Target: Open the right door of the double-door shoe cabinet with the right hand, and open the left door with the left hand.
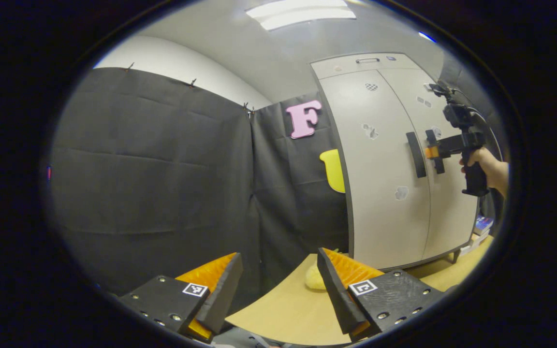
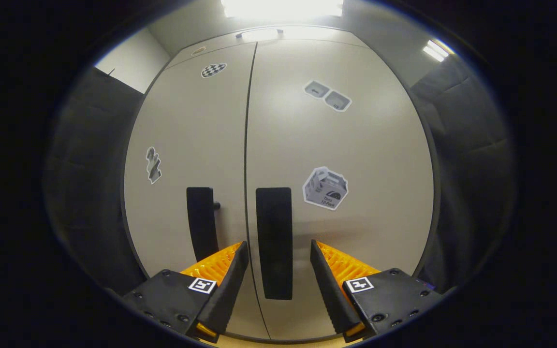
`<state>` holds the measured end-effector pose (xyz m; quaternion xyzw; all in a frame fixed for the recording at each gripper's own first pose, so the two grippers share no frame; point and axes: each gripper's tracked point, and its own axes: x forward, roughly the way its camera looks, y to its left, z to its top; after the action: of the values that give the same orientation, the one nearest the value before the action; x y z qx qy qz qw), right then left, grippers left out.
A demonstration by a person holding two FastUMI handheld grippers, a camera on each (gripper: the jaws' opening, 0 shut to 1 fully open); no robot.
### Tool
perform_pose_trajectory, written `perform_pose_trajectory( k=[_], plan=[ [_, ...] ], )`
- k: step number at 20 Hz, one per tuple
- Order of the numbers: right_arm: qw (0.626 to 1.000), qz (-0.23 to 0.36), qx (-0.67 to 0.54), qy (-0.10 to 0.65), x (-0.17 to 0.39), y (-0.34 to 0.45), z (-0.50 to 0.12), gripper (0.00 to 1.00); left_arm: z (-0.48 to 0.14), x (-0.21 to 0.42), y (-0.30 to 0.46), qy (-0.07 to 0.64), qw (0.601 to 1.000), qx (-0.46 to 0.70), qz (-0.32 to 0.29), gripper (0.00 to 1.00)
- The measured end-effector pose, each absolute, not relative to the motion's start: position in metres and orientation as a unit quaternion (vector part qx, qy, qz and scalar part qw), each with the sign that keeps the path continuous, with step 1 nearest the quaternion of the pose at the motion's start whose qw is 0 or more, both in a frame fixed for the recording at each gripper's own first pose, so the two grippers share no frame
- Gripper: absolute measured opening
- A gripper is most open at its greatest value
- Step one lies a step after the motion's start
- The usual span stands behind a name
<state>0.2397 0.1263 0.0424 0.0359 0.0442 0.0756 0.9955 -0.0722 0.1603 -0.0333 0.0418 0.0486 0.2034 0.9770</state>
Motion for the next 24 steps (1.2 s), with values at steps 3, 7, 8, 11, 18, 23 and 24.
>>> perform_pose_trajectory(
  k=[3,7,8,11,18,23,24],
  plan=[
    [0.995,0.066,0.048,0.053,0.244,0.125,0.042,0.41,-0.032,-0.071,0.164,0.051,0.976,0.041,0.207,0.9],
    [0.997,0.061,0.009,0.055,0.243,0.125,0.042,0.26,-0.035,-0.072,0.166,0.053,0.976,0.036,0.208,0.9],
    [0.996,0.062,0.018,0.059,0.244,0.126,0.042,0.26,-0.035,-0.072,0.166,0.053,0.976,0.035,0.206,0.9],
    [0.992,0.08,0.025,0.091,0.243,0.125,0.039,0.12,-0.034,-0.073,0.163,0.052,0.979,0.031,0.195,0.9],
    [0.988,0.109,0.026,0.11,0.224,0.125,0.04,0.12,-0.028,-0.076,0.153,0.04,0.985,0.024,0.166,0.9],
    [0.983,0.133,0.036,0.119,0.207,0.122,0.042,0.12,-0.028,-0.052,0.127,0.039,0.991,0.016,0.127,0.9],
    [0.983,0.136,0.036,0.12,0.205,0.12,0.042,0.09,-0.027,-0.049,0.122,0.037,0.992,0.014,0.12,0.9]
  ],
)
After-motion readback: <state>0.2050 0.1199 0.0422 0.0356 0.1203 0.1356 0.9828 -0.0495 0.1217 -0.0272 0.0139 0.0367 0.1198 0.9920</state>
